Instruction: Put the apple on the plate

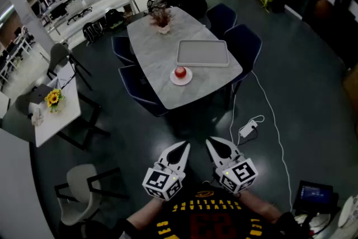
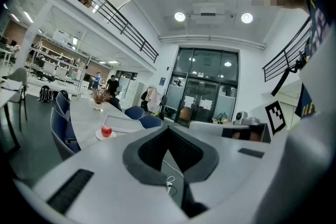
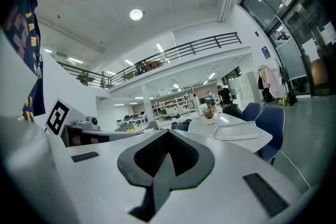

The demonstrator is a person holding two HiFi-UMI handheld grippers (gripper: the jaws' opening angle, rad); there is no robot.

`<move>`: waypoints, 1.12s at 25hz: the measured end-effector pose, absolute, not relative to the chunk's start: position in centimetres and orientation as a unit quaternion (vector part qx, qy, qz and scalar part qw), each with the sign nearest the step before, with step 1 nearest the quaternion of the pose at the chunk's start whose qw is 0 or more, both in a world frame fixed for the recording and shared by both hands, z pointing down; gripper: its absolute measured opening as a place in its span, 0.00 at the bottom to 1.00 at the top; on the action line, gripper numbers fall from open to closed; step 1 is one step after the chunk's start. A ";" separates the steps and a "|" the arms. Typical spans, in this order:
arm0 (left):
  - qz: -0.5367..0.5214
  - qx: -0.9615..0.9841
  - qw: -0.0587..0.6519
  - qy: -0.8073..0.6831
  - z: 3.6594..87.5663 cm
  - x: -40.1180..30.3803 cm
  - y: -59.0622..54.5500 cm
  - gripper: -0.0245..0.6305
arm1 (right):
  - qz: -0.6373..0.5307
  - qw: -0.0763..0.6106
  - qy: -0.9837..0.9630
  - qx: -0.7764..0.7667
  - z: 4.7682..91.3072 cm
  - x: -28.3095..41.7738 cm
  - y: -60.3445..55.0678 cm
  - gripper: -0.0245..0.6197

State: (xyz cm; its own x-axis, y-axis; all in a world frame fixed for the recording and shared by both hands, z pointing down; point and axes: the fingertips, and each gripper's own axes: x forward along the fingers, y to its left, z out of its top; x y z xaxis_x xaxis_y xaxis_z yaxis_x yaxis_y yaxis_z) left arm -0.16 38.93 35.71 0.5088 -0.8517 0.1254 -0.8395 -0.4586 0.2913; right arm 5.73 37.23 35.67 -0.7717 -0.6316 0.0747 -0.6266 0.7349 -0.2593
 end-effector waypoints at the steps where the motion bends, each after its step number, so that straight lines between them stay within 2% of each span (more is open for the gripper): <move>1: -0.018 0.854 0.161 -0.495 35.7 -0.2 38.9 0.04 | -0.136 0.010 0.931 -0.337 35.7 5.7 37.2 0.05; 14: -0.013 0.854 0.173 -0.491 36.5 -1.5 36.0 0.04 | -0.149 0.024 0.921 -0.360 36.0 5.1 34.1 0.05; 28: -0.027 0.851 0.185 -0.491 36.8 -7.2 27.4 0.04 | -0.166 -0.005 0.915 -0.369 37.1 -0.1 25.7 0.05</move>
State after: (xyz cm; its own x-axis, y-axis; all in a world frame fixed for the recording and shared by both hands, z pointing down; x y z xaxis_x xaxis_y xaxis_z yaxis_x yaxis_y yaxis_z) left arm -7.23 27.41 36.84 0.5163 -0.8455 0.1362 -0.8255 -0.4490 0.3421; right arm -0.12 25.67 37.12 -0.7275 -0.6735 0.1312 -0.6767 0.6727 -0.2992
